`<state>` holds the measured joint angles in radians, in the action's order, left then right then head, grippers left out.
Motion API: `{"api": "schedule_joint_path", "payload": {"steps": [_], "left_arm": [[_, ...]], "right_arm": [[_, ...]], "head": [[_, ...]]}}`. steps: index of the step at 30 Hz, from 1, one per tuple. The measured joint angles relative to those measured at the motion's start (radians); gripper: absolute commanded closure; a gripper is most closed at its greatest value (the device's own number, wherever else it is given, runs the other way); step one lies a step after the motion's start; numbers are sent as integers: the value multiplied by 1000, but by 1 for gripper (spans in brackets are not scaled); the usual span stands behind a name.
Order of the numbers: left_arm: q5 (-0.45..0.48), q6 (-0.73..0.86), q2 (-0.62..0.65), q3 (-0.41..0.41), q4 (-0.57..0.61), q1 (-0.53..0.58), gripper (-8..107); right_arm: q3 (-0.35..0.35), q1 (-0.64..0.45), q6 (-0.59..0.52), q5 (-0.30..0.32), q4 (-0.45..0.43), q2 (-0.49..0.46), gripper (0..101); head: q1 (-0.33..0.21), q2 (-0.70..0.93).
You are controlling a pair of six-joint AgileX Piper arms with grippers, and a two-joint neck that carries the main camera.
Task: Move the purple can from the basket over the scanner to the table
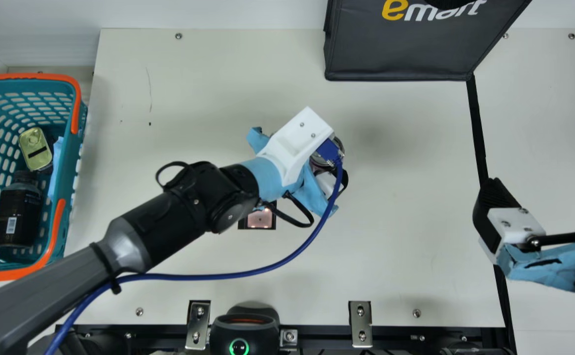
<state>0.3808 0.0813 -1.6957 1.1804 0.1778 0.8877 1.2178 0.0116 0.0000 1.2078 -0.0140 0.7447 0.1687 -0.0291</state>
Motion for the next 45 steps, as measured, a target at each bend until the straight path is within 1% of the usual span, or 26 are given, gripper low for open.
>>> {"api": "schedule_joint_path", "payload": {"steps": [4, 5, 24, 30, 34, 38, 41, 45], "left_arm": [[0, -20, -19, 11, -10, 8, 107], [1, -26, -22, 11, -13, 10, 105], [15, -37, -30, 23, -18, 26, 42], [4, -61, -20, 15, -51, 34, 22], [-5, -95, -11, 7, -96, 45, 9], [-12, -139, 8, 2, -138, 51, 9], [-20, -162, 36, -6, -145, 53, 9], [-36, -147, 83, -22, -88, 50, 9]], "right_arm": [[0, 0, 0, 0, 0, 0, 6], [0, 0, 0, 0, 0, 0, 6], [0, 0, 0, 0, 0, 0, 6], [0, 0, 0, 0, 0, 0, 6], [0, 0, 0, 0, 0, 0, 6], [0, 0, 0, 0, 0, 0, 6], [0, 0, 0, 0, 0, 0, 6], [0, 0, 0, 0, 0, 0, 6]], "head": [[0, 0], [0, 0], [0, -2], [0, -2], [0, -2], [0, 0], [0, 0], [0, 0]]}}
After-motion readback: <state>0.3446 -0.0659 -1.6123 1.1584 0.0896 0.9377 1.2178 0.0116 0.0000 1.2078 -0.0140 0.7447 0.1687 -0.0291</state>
